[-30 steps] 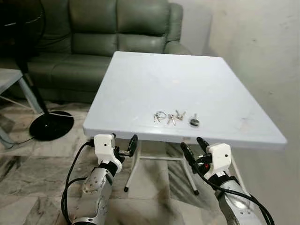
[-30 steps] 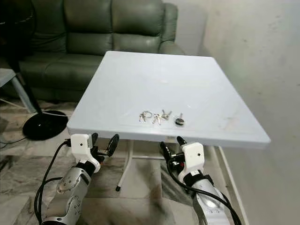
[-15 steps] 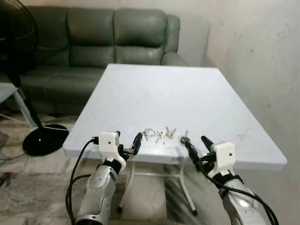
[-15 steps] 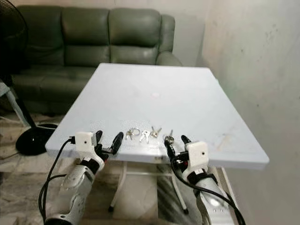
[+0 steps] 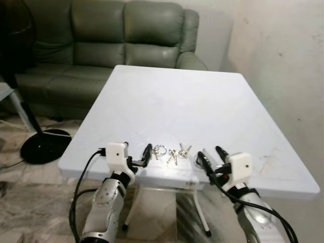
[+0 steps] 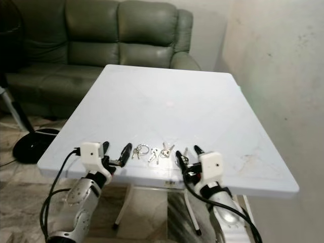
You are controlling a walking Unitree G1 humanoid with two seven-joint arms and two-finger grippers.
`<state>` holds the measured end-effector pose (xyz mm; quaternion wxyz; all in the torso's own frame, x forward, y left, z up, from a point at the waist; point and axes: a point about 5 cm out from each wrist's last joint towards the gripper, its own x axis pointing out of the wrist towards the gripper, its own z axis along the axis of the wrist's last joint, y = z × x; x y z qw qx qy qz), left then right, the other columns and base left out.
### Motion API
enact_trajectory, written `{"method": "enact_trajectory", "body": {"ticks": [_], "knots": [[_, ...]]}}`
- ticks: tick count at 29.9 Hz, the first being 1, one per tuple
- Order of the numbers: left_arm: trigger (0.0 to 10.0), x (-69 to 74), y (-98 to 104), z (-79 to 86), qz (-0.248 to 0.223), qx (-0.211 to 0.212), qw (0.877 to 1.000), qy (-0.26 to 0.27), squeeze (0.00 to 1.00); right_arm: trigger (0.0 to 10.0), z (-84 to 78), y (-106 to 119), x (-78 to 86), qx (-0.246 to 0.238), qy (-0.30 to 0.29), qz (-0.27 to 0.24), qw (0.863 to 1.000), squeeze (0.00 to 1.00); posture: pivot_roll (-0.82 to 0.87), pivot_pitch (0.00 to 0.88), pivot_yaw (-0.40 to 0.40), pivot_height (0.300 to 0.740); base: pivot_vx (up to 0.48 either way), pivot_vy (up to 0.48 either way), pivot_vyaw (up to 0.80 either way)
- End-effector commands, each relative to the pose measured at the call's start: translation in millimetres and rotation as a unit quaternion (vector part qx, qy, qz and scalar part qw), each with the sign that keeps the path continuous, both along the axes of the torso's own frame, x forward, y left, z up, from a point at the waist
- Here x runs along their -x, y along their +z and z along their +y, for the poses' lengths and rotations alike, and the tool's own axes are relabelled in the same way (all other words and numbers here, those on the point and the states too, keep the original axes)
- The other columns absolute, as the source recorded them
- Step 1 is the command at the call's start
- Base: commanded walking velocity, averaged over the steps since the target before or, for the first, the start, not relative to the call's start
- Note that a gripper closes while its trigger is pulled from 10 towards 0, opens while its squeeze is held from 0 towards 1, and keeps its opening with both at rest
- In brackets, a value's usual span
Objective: Hang keys on a hook
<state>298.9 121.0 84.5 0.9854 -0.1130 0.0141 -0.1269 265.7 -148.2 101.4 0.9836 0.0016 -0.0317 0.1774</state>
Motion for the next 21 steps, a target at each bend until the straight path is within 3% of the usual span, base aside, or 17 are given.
{"method": "enact_trajectory", "body": {"ticks": [1, 10, 11, 15, 21], "knots": [[10.0, 0.8, -1, -4.5, 0.003, -0.006, 1.0, -0.012, 0.0, 10.0, -2.4, 3, -1.2, -0.011, 0.003, 0.0, 1.0, 1.0, -0.04, 0.0, -0.028, 0.74, 0.0, 0.0, 0.0], [10.0, 6.9, -4, -12.9, 0.005, -0.018, 0.999, -0.045, 0.0, 10.0, -7.9, 1, -6.9, 0.018, 0.009, 0.007, 1.0, 1.0, -0.04, 0.0, -0.029, 0.74, 0.0, 0.0, 0.0], [10.0, 9.2, -5, -15.8, 0.005, -0.024, 0.998, -0.06, 0.0, 10.0, -11.7, -1, -12.7, 0.035, 0.006, 0.017, 0.999, 0.0, -0.04, 0.0, -0.03, 0.74, 0.0, 0.0, 0.0], [10.0, 12.3, -5, -20.1, 0.005, -0.032, 0.997, -0.077, 0.0, 10.0, -14.8, 0, -18.8, 0.043, 0.019, 0.018, 0.999, 0.0, -0.03, 0.003, -0.032, 0.74, 0.0, 0.0, 0.0], [10.0, 20.3, -4, -29.2, 0.003, -0.037, 0.993, -0.116, 0.0, 10.0, -15.3, -2, -41.3, 0.065, 0.066, 0.036, 0.995, 0.0, -0.02, 0.022, -0.031, 0.74, 0.0, 0.0, 0.0]]}}
